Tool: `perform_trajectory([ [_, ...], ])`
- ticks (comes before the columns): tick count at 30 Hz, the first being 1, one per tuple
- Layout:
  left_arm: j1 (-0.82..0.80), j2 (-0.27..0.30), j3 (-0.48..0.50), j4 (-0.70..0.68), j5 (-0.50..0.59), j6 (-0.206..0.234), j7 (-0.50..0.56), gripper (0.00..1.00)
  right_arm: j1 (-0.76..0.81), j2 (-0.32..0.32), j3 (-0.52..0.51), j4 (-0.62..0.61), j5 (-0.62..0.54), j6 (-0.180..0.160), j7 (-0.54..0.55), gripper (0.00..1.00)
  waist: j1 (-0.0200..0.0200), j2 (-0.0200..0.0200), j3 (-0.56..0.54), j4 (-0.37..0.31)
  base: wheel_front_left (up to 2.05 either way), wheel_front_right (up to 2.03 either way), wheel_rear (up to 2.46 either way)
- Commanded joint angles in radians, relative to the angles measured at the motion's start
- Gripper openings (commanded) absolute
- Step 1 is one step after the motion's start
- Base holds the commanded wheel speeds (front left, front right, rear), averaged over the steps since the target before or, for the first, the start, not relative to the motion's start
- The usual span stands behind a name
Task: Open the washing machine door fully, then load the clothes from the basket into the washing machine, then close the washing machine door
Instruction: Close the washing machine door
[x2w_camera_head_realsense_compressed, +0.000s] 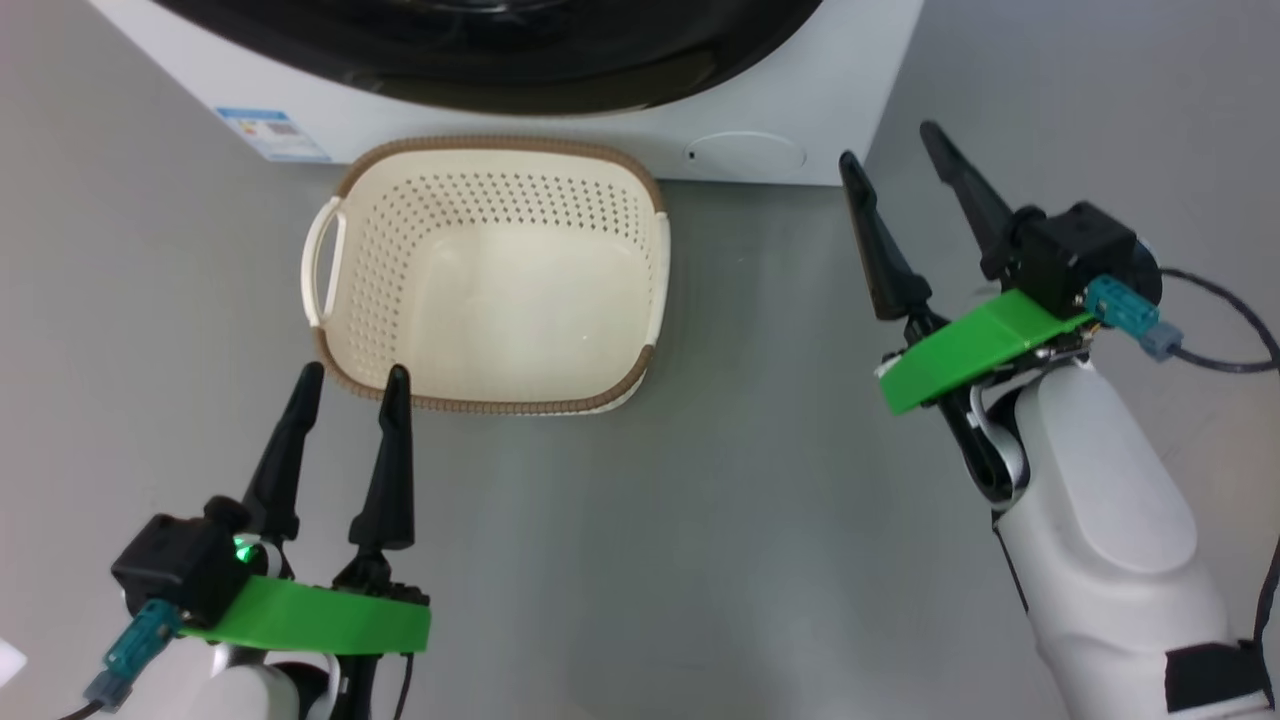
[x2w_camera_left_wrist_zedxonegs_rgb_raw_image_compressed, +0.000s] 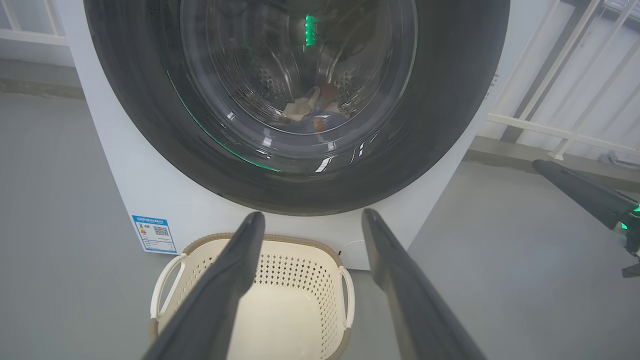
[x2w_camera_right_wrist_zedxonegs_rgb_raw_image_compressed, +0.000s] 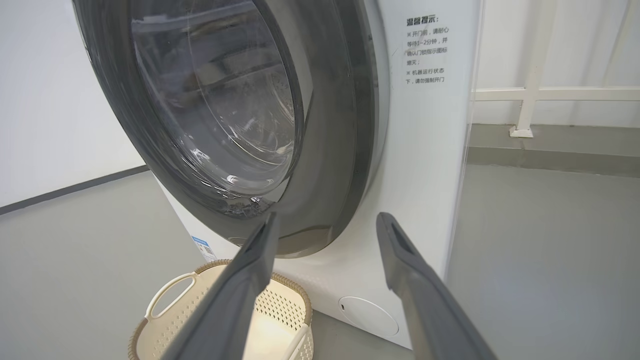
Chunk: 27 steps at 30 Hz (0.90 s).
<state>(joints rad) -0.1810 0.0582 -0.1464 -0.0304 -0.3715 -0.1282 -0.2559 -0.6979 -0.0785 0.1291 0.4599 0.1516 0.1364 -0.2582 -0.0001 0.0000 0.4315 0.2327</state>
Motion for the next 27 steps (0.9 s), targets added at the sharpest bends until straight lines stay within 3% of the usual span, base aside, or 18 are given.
perform_trajectory([
  [1, 0.018, 0.031, 0.047, -0.019, 0.018, -0.003, -0.006, 1.00, 0.053, 0.028, 0.026, -0.036, 0.020, -0.006, -0.004, 1.00, 0.0001, 0.0000, -0.050, -0.044, 0.00, 0.00, 0.00],
  [27, 0.201, 0.039, 0.227, -0.011, 0.084, -0.003, -0.006, 1.00, 0.387, 0.028, 0.021, -0.141, 0.102, -0.006, -0.004, 1.00, 0.0001, 0.0000, -0.262, -0.282, 0.00, 0.00, 0.00],
])
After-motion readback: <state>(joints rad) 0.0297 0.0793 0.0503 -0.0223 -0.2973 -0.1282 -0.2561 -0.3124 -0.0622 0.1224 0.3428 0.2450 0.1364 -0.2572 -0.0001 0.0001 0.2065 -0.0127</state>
